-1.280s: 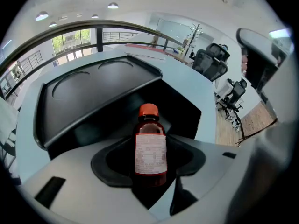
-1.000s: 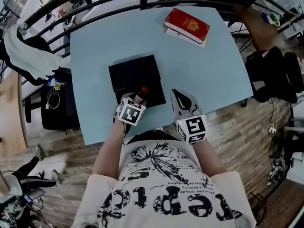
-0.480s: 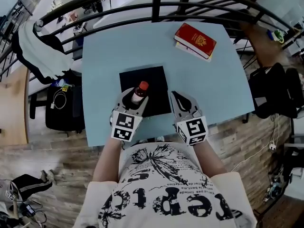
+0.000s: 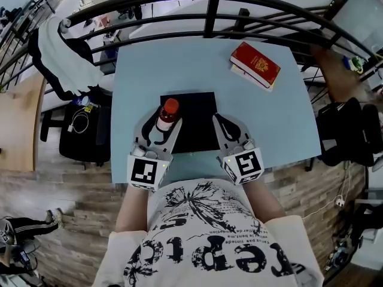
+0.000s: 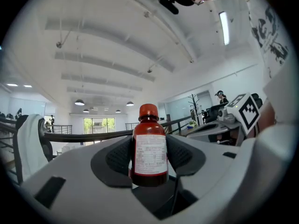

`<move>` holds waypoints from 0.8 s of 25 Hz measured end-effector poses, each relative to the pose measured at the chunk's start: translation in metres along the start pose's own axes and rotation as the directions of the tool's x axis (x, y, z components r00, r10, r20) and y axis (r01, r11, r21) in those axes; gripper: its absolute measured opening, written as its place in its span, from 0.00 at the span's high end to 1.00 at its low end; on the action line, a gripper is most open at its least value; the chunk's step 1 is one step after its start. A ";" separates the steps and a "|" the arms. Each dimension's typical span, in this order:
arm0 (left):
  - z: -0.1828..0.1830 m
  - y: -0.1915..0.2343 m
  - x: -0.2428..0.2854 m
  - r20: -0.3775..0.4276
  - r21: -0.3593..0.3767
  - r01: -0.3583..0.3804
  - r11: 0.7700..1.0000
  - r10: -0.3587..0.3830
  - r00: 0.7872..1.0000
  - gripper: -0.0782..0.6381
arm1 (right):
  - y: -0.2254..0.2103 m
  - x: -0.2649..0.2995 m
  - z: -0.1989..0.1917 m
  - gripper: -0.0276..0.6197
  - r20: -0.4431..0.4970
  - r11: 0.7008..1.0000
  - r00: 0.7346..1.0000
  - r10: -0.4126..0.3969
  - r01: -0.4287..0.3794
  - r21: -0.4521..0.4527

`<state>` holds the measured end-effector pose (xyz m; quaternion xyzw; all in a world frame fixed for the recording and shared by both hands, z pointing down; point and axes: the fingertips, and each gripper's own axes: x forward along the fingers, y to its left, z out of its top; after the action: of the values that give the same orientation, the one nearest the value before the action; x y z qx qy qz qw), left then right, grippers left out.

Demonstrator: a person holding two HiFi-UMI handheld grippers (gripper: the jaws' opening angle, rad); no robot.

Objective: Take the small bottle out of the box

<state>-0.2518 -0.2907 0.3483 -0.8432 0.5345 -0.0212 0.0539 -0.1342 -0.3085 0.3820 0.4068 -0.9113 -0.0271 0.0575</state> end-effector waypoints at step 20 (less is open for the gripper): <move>-0.004 0.019 -0.009 -0.003 -0.070 -0.058 0.996 0.058 0.998 0.57 | 0.009 0.006 0.029 0.95 0.074 0.997 0.997 0.017 -0.011 -0.080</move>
<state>-0.2732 -0.2907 0.3505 -0.8287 0.5591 -0.0012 0.0250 -0.1487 -0.3073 0.3549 0.3964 -0.9139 -0.0780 0.0396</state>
